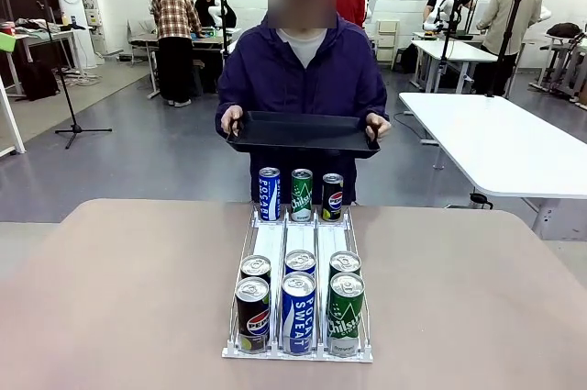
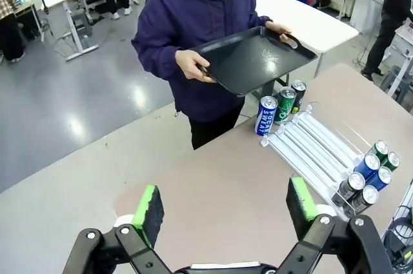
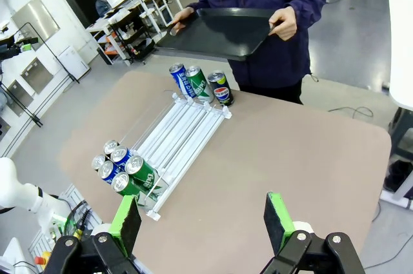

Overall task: Retrieve and hand over the desired beverage to the person.
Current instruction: Pick up a can of the same type that the person held from the Automatic Can Dispenser.

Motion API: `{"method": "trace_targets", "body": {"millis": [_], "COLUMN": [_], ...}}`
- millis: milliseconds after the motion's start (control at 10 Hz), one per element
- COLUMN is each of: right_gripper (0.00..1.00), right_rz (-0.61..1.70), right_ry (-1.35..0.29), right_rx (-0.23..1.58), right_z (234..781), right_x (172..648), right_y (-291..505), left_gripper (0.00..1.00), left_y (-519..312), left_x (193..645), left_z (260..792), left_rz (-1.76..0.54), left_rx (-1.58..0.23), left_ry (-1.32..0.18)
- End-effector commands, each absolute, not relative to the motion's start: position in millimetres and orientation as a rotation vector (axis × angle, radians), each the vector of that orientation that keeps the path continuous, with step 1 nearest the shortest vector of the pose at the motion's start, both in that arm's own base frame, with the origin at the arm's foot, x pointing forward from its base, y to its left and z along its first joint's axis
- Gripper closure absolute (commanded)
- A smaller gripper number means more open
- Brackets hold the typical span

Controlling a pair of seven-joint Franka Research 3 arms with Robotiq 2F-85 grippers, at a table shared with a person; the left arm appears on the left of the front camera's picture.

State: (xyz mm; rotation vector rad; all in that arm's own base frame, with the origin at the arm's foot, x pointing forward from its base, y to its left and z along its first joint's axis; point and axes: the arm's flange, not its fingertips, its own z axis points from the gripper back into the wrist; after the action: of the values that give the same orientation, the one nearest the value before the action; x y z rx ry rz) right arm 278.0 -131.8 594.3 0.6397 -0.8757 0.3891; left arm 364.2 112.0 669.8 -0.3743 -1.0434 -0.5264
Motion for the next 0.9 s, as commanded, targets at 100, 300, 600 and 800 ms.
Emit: {"method": "trace_targets", "body": {"millis": [100, 300, 600, 800], "right_gripper": [0.00, 0.00, 0.00, 0.00], "right_rz": [0.405, 0.405, 0.405, 0.405], "right_ry": [-0.881, -0.881, -0.881, -0.881], "right_rx": [0.660, 0.660, 0.660, 0.660], "right_z": [594, 594, 594, 594], "right_x": [281, 281, 281, 281], "right_y": [-131, -131, -131, -131], "left_gripper": [0.00, 0.00, 0.00, 0.00], "left_y": [112, 110, 106, 106], "left_x": [361, 358, 359, 359], "left_z": [672, 668, 659, 659], "left_rz": [-0.539, -0.600, -0.594, -0.594], "left_rx": [-0.383, -0.390, -0.399, -0.399], "left_ry": [-1.004, -0.884, -0.924, -0.924]}}
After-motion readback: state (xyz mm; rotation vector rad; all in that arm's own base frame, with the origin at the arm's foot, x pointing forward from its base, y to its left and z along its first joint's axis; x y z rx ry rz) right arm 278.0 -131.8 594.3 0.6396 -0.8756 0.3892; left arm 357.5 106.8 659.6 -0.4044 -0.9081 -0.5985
